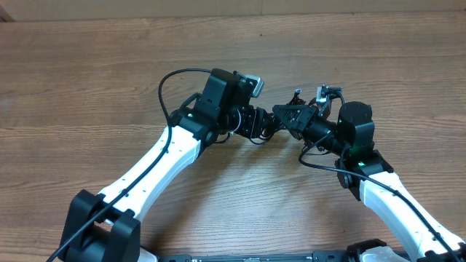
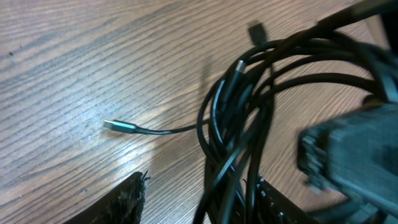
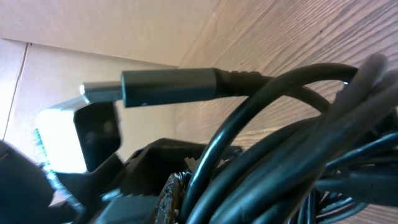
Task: Untangle cables
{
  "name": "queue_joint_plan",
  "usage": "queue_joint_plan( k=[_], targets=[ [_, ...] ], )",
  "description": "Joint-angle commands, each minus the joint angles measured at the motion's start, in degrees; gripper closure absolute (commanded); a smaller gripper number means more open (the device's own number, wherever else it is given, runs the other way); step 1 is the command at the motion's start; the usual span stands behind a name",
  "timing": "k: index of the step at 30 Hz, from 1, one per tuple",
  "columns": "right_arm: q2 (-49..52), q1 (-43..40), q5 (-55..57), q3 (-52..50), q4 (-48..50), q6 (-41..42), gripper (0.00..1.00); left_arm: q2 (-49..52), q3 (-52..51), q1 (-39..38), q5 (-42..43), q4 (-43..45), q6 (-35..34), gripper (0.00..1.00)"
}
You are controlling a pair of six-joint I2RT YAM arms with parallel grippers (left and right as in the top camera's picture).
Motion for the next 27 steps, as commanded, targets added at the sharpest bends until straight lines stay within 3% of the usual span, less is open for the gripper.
queue_joint_plan(
  k=[1,6,12,16,20,25,27],
  targets=[
    [-0.7,0.0,-2.8,0.9,1.0,1.2,0.96,1.9,0.5,-0.5,-1.3,0.4,-0.7,0.47],
    [-0.7,0.0,-5.2,0.9,3.9,3.0,0.96,1.9,0.5,-0.5,-1.9,0.4,0.2,0.55],
    [-0.7,0.0,-6.1,0.9,5.3,3.5,0.96,2.3,0.5,-0.5,-3.0,0.0,3.3,0.95],
    [-0.7,-0.1,-3.7,0.9,2.4,3.4,0.96,2.1,0.6,0.6,-9.5,0.8,1.7,0.96],
    [-0.7,-0.1,9.1,0.9,-7.7,3.2,0.96,-0.9,0.8,4.0,-9.5,0.9,-1.9,0.96],
    [-0.7,0.0,16.0,0.9,-13.9,5.2,0.96,-6.0,0.8,5.3,1.0,3.8,-2.8,0.96],
    [-0.7,0.0,17.0,0.9,-16.4,5.7,0.96,-6.6,0.8,5.3,2.3,5.1,-6.7,0.96]
  ],
)
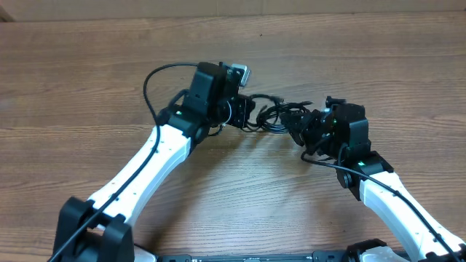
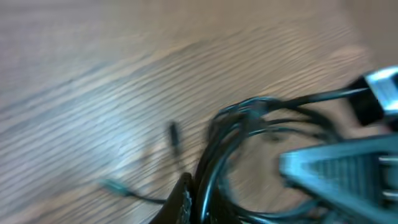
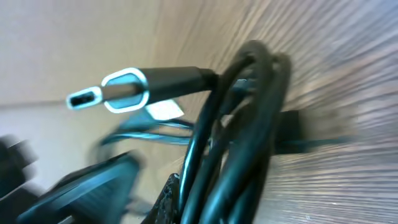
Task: Untangle cables
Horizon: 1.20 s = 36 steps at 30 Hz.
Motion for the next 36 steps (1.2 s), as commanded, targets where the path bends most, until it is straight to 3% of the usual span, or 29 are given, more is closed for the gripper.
queue_joint_plan(
  k=[1,8,11,12,16,19,24,28,29,34,36],
  targets=[
    [-0.5,-0.2,7.3,0.5,-4.5,0.9,0.96,-4.3,0.8,1.4,3.2,3.3,-9.8,0.96],
    [-0.5,-0.2,9.1,0.5,-11.7,2.6,0.96,-4.3,0.8,4.5,-4.2,4.6,-29.5,0.96],
    [-0.5,-0.2,5.9,0.5,-12.4,2.5,0.96,-4.3,0.8,5.5,-5.0,6.3,-46.0,0.96],
    [-0.5,-0.2,5.4,0.5,-13.0,2.5,0.96,-4.3,0.8,5.5,-4.7,8.2,-47.3,0.96],
    [-0.5,-0.2,4.6,0.5,-18.4,2.6,0.96,-4.3,0.8,5.5,1.4,22.6,-45.7,0.96],
    [-0.5,-0.2,3.0,0.5,-19.6,2.6,0.96,-4.3,0.8,5.5,0.5,26.1,-43.3,0.96],
    [-0.5,-0.2,1.1,0.5,-19.6,2.5,0.96,-4.3,0.8,5.5,-11.2,17.9,-40.0,0.96],
    [-0.5,-0.2,-0.3,0.5,-19.6,2.1,0.96,-4.3,0.7,5.8,-21.2,7.5,-52.6,0.96],
    [-0.5,-0.2,-0.3,0.5,-19.4,2.1,0.96,-4.3,0.7,5.8,-21.4,6.3,-52.9,0.96],
    [-0.5,-0.2,0.2,0.5,-15.7,1.9,0.94,-4.3,0.7,5.7,-14.4,5.2,-40.4,0.96],
    [-0.5,-0.2,1.8,0.5,-14.1,1.9,0.94,-4.3,0.7,5.7,-16.0,0.9,-38.2,0.96]
  ],
)
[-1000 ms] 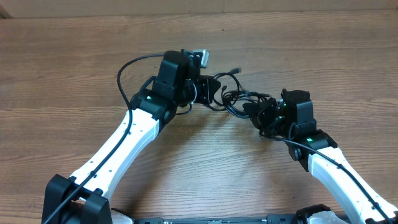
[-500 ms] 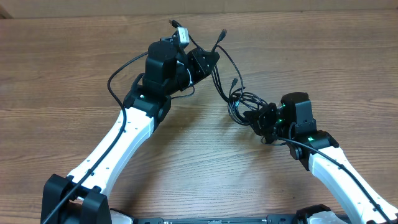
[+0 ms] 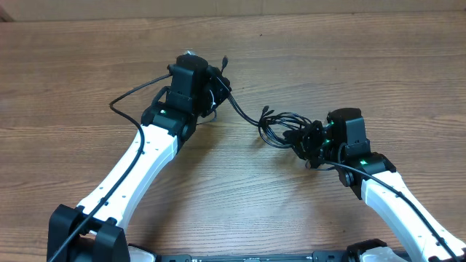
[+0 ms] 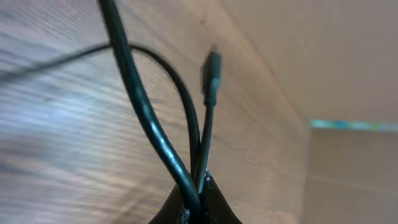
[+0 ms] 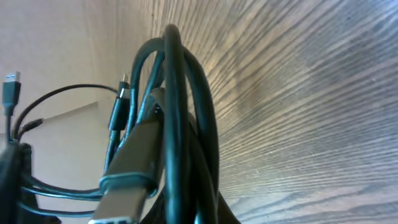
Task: Untangle cables
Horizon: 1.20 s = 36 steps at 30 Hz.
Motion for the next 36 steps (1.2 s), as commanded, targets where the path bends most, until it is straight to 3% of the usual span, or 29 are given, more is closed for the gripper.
queue_joint_plan(
  k=[1,3,8,9,11,12,13,14,18,21,27,29,32,36],
  targets=[
    [0.3,-0.1,2.7,-1.0,1.9,-1.4,0.93,-2.5,1.5,1.0,-4.6,-6.2,6.0,0.96],
    [0.3,-0.1,2.8,-1.0,4.5,-1.6,0.89,-2.5,1.5,1.0,-6.6,-11.7,6.8,0.96],
    [0.3,-0.1,3.6,-1.0,15.0,-1.5,0.92,-2.5,1.5,0.2,1.4,-17.0,10.1,0.95],
    [0.3,-0.1,3.4,-1.0,16.3,-1.6,0.94,-2.5,1.5,0.0,2.5,-17.7,10.1,0.9],
    [0.3,-0.1,3.0,-1.0,19.5,-1.6,0.96,-2.5,1.5,-0.2,4.1,-19.3,10.1,0.38],
    [0.3,-0.1,3.0,-1.0,20.7,-1.6,0.96,-2.5,1.5,-0.2,4.5,-20.3,10.1,0.18],
    [0.3,-0.1,3.0,-1.0,21.7,-1.6,0.96,-2.5,1.5,-0.2,4.8,-21.0,10.1,0.05],
    [0.3,-0.1,3.0,-1.0,22.9,-1.7,0.96,-2.5,1.5,0.0,5.1,-21.7,10.1,0.01],
    [0.3,-0.1,1.6,-1.0,27.9,-6.9,0.96,-2.5,1.5,1.1,10.4,-18.8,13.1,0.0],
    [0.3,-0.1,-3.5,-1.0,34.9,-13.8,0.96,-2.5,1.5,4.5,24.5,-6.8,23.2,0.0],
    [0.3,-0.1,-12.5,-1.0,45.8,-23.0,0.96,-2.5,1.5,11.5,32.0,-4.0,22.0,0.0],
    [0.3,-0.1,-13.7,-1.0,46.8,-24.7,0.96,-2.5,1.5,12.7,34.0,-3.9,24.9,0.0],
    [0.3,-0.1,-15.5,-1.0,48.5,-25.3,0.96,-2.5,1.5,12.9,39.5,-3.9,34.9,0.0],
    [0.3,-0.1,-19.8,-1.0,54.6,-25.3,0.96,-2.5,1.5,12.4,50.4,-4.8,53.4,0.0]
  ],
)
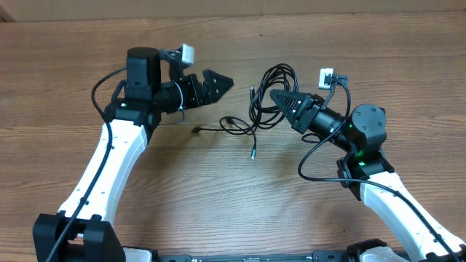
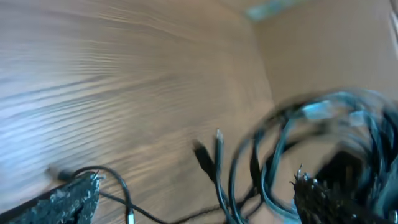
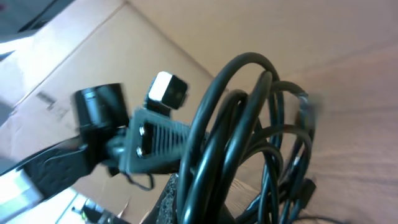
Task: Untangle cables
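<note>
A bundle of black cable loops (image 1: 268,81) hangs from my right gripper (image 1: 277,96), which is shut on it right of the table's middle. In the right wrist view the loops (image 3: 249,124) rise out of the shut right gripper (image 3: 205,199). A thin black cable (image 1: 237,125) with small plugs lies loose on the wood (image 1: 218,189) between the arms. My left gripper (image 1: 218,86) points right at the bundle, open, holding nothing. In the blurred left wrist view its fingers (image 2: 68,199) stand wide apart, with cable loops (image 2: 267,162) beyond them.
A cardboard wall (image 1: 218,6) runs along the far edge of the wooden table. The right arm's own black lead (image 1: 313,156) loops beside its wrist. The left arm (image 3: 149,143) shows in the right wrist view behind the bundle.
My left gripper was shut on a strand stretched toward the bundle; now it is open, further left, and empty. My right gripper has moved up and back with the bundle. A thin cable lies loose.
Both grippers were close together at the table's middle with the tangled bundle between them. Then they stood somewhat apart, then wider, with a strand stretched from my left gripper to the bundle. Now the left is open, the right keeps the bundle, and one thin cable lies separate.
</note>
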{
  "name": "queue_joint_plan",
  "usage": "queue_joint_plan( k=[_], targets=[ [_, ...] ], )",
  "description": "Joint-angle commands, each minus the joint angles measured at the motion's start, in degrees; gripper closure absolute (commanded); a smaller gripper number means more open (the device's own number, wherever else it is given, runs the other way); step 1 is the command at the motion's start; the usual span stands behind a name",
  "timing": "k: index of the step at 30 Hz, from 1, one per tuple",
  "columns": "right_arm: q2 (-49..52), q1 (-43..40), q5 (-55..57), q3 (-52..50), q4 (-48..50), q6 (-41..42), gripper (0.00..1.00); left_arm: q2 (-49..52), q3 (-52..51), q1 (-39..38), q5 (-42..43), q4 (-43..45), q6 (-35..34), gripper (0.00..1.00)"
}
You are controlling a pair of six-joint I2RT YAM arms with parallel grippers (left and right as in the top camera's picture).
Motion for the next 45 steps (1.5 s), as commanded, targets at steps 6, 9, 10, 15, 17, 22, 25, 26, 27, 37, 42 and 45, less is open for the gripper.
queue_joint_plan(
  k=[6,9,10,15,17,22,25,26,27,37,42,45],
  targets=[
    [-0.3,-0.1,-8.2,0.5,8.9,-1.7,0.96,-1.5,0.9,-0.8,11.4,0.0,22.8,0.0],
    [-0.3,-0.1,-8.2,0.5,8.7,-1.1,0.96,-1.5,0.9,-0.8,11.1,-0.1,22.7,0.0],
    [-0.3,-0.1,-8.5,0.5,8.7,-1.0,0.96,-1.5,0.9,-0.8,11.1,0.0,22.7,0.0],
    [-0.3,-0.1,-8.4,0.5,8.3,2.1,0.96,-1.5,0.9,-1.4,11.3,2.8,17.9,0.0],
    [-0.3,-0.1,-8.2,0.5,8.3,5.6,0.96,-1.5,0.9,-3.2,10.1,3.5,17.4,0.0],
    [-0.3,-0.1,-9.3,0.5,8.8,6.3,0.96,-1.5,0.8,-8.7,-7.5,2.9,8.5,0.0],
    [-0.3,-0.4,-12.7,0.5,14.3,7.6,0.96,-1.5,0.8,-11.9,-18.7,2.7,6.4,0.0],
    [-0.3,-0.5,-13.2,0.5,15.3,7.6,0.96,-1.5,0.8,-12.3,-20.8,2.5,5.9,0.0],
    [-0.3,-1.0,-16.0,0.5,20.8,7.9,0.96,-1.5,0.8,-12.7,-25.0,1.7,5.3,0.01],
    [-0.3,-3.7,-10.4,0.5,19.0,12.4,0.96,-1.5,0.8,-11.5,-41.9,-8.9,-10.7,0.0],
    [-0.3,-3.7,-6.2,0.5,12.8,12.3,0.96,-1.5,0.8,-10.8,-29.1,-5.2,-4.8,0.0],
    [-0.3,-3.7,-3.5,0.5,11.4,11.8,0.96,-1.5,0.8,-8.6,-27.8,-5.6,-7.6,0.01]
  ],
)
